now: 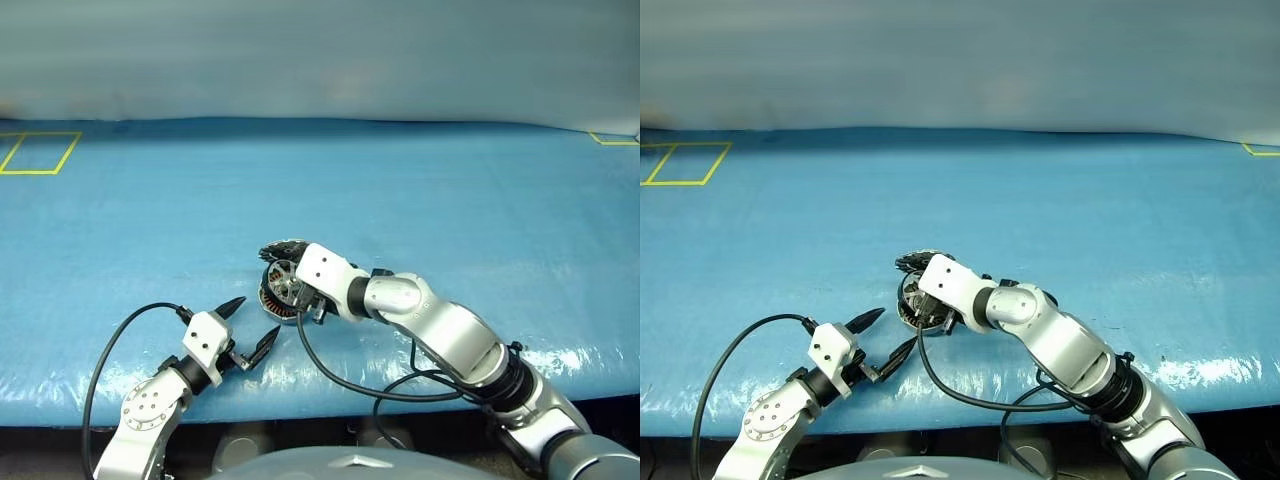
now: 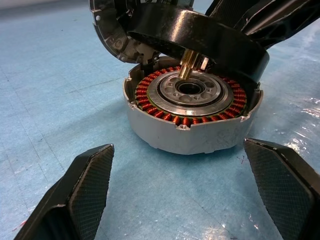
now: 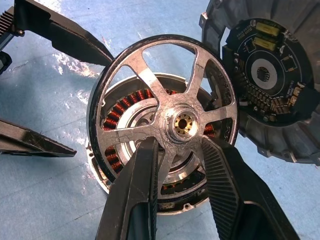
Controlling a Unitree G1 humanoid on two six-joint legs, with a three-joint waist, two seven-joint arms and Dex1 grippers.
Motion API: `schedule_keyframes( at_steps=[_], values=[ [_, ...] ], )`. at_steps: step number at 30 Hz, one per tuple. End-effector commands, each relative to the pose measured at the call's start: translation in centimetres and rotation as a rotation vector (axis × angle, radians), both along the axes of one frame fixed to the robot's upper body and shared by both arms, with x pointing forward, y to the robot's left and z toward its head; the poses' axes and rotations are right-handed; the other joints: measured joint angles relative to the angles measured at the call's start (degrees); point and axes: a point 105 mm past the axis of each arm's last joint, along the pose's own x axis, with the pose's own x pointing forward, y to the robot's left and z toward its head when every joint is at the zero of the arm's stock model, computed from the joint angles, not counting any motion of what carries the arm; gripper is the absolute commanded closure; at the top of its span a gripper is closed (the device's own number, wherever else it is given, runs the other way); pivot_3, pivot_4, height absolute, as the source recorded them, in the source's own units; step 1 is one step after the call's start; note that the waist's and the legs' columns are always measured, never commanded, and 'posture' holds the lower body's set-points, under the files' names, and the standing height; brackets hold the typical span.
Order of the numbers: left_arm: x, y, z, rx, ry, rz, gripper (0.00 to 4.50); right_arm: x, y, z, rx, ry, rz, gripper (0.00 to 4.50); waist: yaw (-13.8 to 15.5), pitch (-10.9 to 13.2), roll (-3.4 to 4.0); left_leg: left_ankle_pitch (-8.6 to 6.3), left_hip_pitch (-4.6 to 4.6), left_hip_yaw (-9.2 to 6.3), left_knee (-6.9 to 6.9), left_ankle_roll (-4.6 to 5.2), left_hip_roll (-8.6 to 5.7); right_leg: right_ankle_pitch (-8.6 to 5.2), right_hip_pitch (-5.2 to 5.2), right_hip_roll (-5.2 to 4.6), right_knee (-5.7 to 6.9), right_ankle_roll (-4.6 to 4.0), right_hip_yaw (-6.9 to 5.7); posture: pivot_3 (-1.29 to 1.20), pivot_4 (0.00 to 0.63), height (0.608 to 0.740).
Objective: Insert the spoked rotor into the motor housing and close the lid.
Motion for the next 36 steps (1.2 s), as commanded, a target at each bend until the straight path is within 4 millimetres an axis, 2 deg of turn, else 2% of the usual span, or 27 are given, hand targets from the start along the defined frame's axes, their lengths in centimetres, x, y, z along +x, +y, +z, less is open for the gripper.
schedule_keyframes(
  at_steps=[1,16,36],
  values=[
    [0.14,-0.11,0.67,-0.015,-0.033,0.003,0.00,0.04,0.42,0.75,0.012,-0.036,0.017,3.11,0.0,0.0,0.00,0.00,0.00,0.00,0.00,0.00,0.00,0.00,0.00,0.00,0.00,0.00,0.00,0.00,0.150,0.740],
    [0.02,-0.10,0.54,-0.014,-0.029,0.008,0.00,-0.14,0.26,0.50,-0.019,-0.054,0.041,3.11,0.0,0.0,0.00,0.00,0.00,0.00,0.00,0.00,0.00,0.00,0.00,0.00,0.00,0.00,0.00,0.00,0.150,0.740],
    [-0.18,-0.15,0.49,-0.013,-0.022,0.002,0.00,-0.29,0.44,1.36,-0.035,-0.101,0.066,3.11,0.0,0.0,0.00,0.00,-0.01,-0.01,-0.01,0.00,0.00,0.00,-0.01,0.00,-0.01,0.00,0.00,0.00,0.150,0.740]
  ],
)
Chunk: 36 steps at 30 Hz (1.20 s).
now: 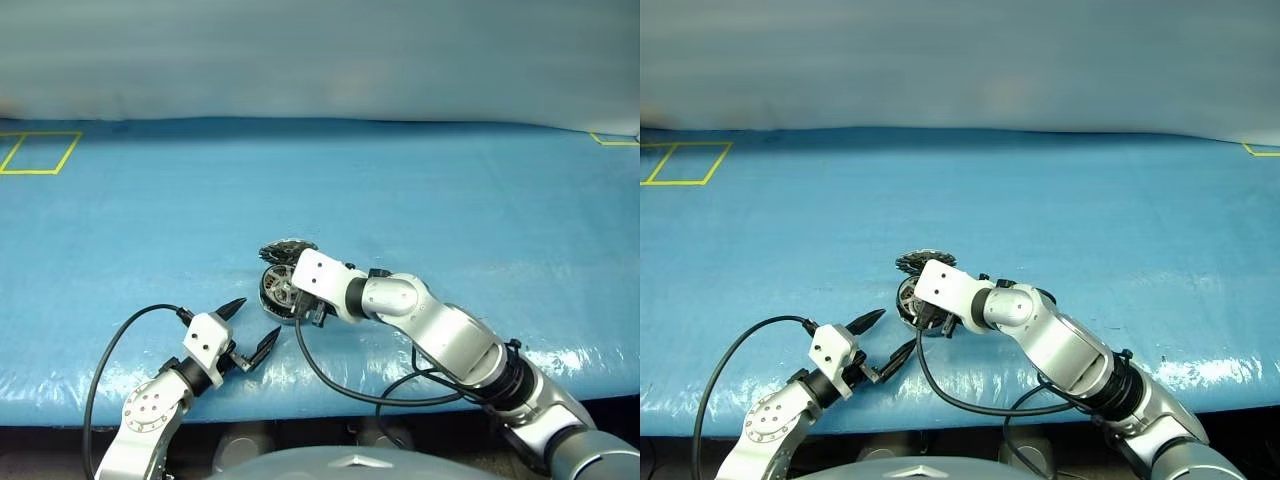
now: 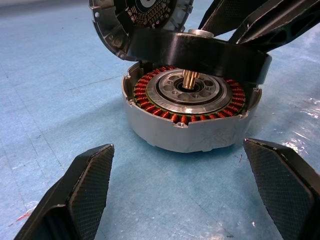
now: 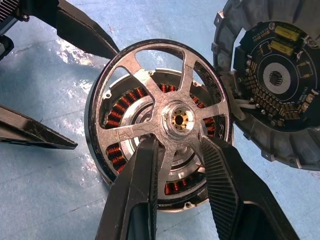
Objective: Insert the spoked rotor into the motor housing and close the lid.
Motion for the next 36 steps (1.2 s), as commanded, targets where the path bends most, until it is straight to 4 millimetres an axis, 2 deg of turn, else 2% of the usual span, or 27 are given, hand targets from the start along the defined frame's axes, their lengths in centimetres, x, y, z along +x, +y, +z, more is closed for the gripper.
schedule_keyframes(
  at_steps=[1,16,25,27,30,36],
  values=[
    [-0.03,-0.08,0.63,-0.006,-0.028,-0.005,0.00,0.02,0.38,1.39,0.022,-0.058,0.020,3.11,0.0,0.0,0.00,0.00,0.00,0.00,0.00,0.00,0.00,0.00,0.00,0.00,0.00,0.00,0.00,0.00,0.150,0.740],
    [-0.04,-0.05,0.57,0.002,-0.021,-0.007,0.00,0.36,0.22,1.10,0.020,-0.060,-0.003,3.11,0.0,0.0,0.00,0.00,0.00,0.01,-0.03,0.00,0.00,-0.01,-0.02,0.00,0.00,-0.01,0.00,0.00,0.150,0.740],
    [-0.02,-0.03,0.56,0.006,-0.020,-0.006,0.00,-0.12,0.50,0.77,0.042,-0.016,0.011,3.11,-0.1,0.0,0.00,0.00,0.00,0.00,-0.04,0.00,0.00,-0.01,-0.02,0.00,0.00,-0.02,0.00,0.00,0.150,0.740],
    [-0.03,-0.01,0.56,0.007,-0.020,-0.005,0.00,-0.20,0.50,0.68,0.040,-0.012,0.013,3.46,-0.1,0.0,0.00,0.00,0.00,0.00,-0.04,0.00,0.00,-0.01,-0.02,0.00,0.00,-0.02,0.00,0.00,0.150,0.740],
    [-0.04,0.00,0.57,0.008,-0.020,-0.004,0.00,-0.28,0.48,0.62,0.040,-0.007,0.014,4.36,-0.1,0.0,0.00,0.00,0.01,0.00,-0.04,0.00,0.01,-0.01,-0.02,0.00,0.00,-0.02,0.00,0.00,0.150,0.740],
    [0.00,-0.02,0.59,0.006,-0.022,-0.003,0.00,-0.25,0.43,0.63,0.038,-0.011,0.013,4.46,-0.2,0.0,0.00,0.00,0.01,0.00,-0.06,0.00,0.01,-0.02,-0.02,0.01,0.00,-0.03,0.00,0.00,0.150,0.740]
  ],
)
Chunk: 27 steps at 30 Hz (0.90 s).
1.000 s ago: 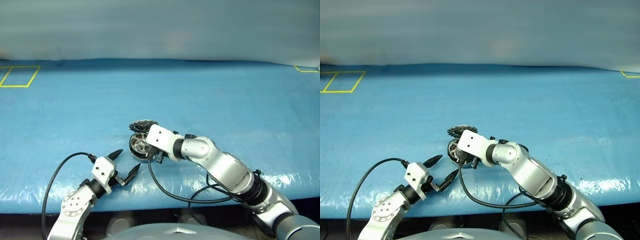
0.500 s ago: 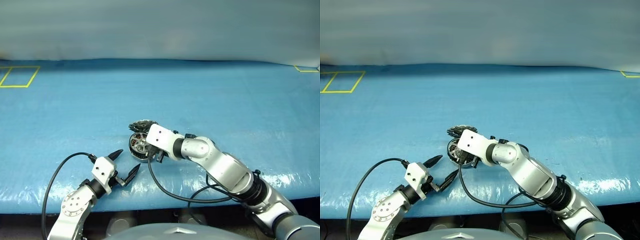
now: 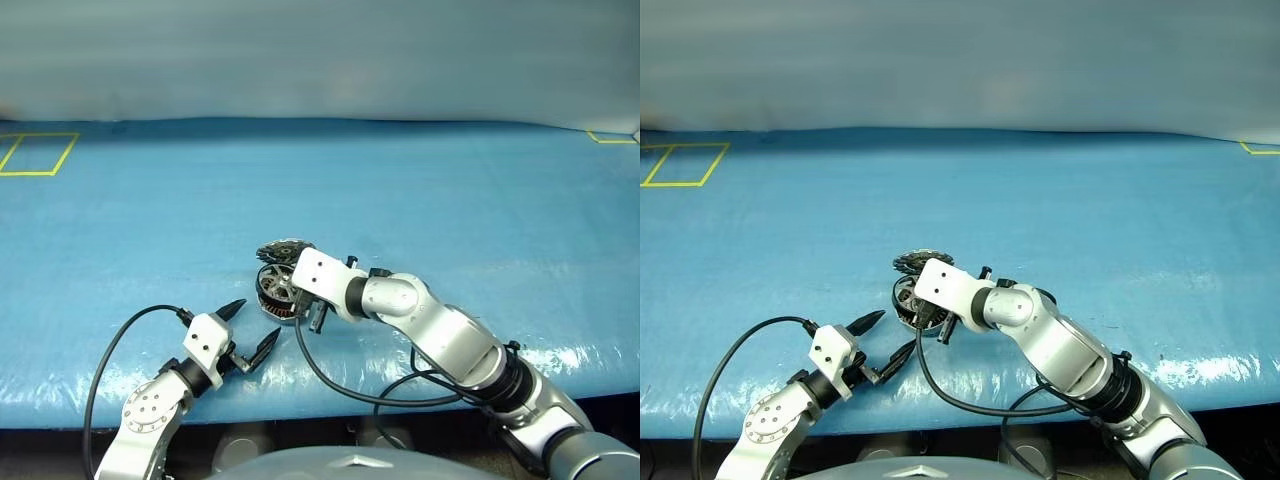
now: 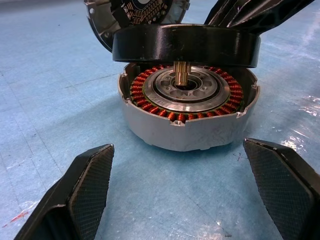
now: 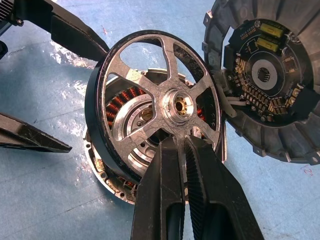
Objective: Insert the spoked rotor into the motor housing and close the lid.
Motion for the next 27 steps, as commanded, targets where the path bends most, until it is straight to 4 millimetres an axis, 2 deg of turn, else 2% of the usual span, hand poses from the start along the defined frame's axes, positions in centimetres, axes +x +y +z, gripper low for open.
schedule_keyframes(
  at_steps=[1,6,16,27],
  values=[
    [0.1,-0.1,0.7,0.003,-0.030,-0.004,0.00,-0.2,0.2,0.5,0.025,-0.012,0.013,4.46,0.0,0.0,0.00,0.00,0.00,0.00,0.00,0.00,0.00,0.00,0.00,0.00,0.00,0.00,0.00,0.00,0.150,0.740],
    [0.1,-0.1,0.7,0.002,-0.030,-0.005,0.00,-0.2,0.2,0.7,0.030,-0.016,0.012,4.46,0.0,0.0,0.00,0.00,0.00,0.00,0.00,0.00,0.00,0.00,0.00,0.00,0.00,0.00,0.00,0.00,0.150,0.740],
    [0.2,-0.1,0.7,0.003,-0.026,-0.012,0.00,-1.0,0.9,2.2,0.094,-0.087,0.088,4.46,0.0,0.0,0.00,0.00,-0.01,-0.01,-0.02,0.00,0.00,0.00,-0.01,0.00,0.00,0.00,-0.01,0.00,0.150,0.740],
    [0.3,-0.1,0.7,0.005,-0.021,-0.020,0.00,-1.2,1.0,2.2,0.113,-0.157,0.112,4.46,0.0,0.0,0.00,0.00,-0.01,-0.01,-0.02,0.00,0.00,-0.01,-0.01,0.00,-0.01,-0.02,-0.01,0.00,0.150,0.740]
  ],
)
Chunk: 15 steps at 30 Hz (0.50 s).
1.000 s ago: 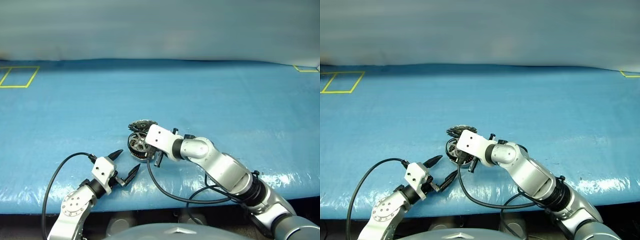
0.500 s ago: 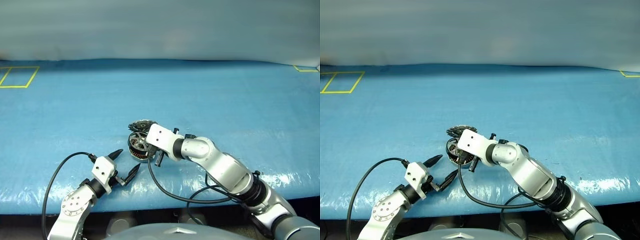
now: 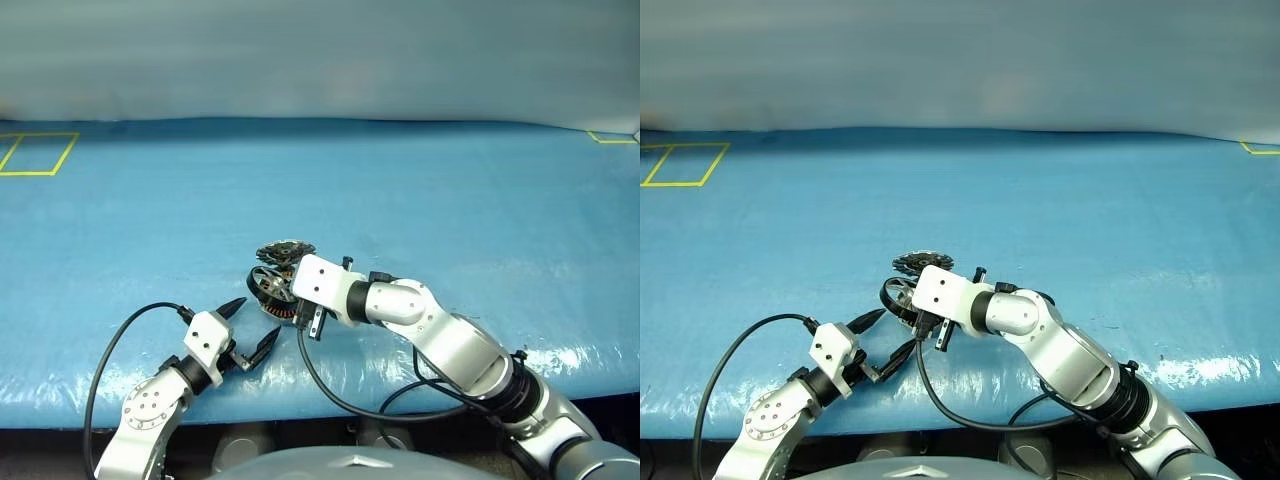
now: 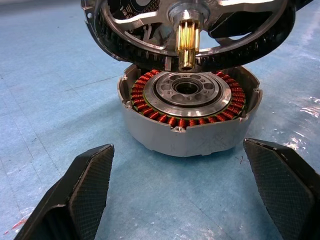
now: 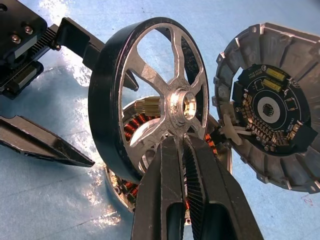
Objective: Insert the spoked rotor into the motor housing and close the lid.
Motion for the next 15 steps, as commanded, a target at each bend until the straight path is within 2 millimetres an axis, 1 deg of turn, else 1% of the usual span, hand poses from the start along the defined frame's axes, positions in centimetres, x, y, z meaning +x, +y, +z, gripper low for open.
schedule_keyframes(
  at_steps=[1,6,15],
  values=[
    [0.06,-0.13,0.55,-0.003,-0.017,-0.010,0.00,-0.18,0.57,1.76,0.055,-0.088,0.028,4.46,0.0,0.0,0.00,0.00,0.00,0.01,0.00,0.00,0.00,0.00,0.00,0.00,0.00,0.00,0.00,0.00,0.150,0.740],
    [0.12,-0.17,0.62,-0.005,-0.017,-0.011,0.00,0.11,0.46,2.28,0.067,-0.153,0.023,4.46,0.1,0.0,0.00,0.00,0.00,0.00,0.00,0.00,0.00,0.00,0.01,0.00,0.00,0.00,0.00,0.00,0.150,0.740],
    [0.20,-0.25,0.67,-0.004,-0.017,-0.017,0.00,0.25,-0.30,1.67,0.004,-0.201,0.033,4.46,0.1,0.0,0.00,0.00,0.00,0.00,0.00,0.00,0.00,0.00,0.01,0.00,0.00,0.00,0.00,0.00,0.150,0.740]
  ],
)
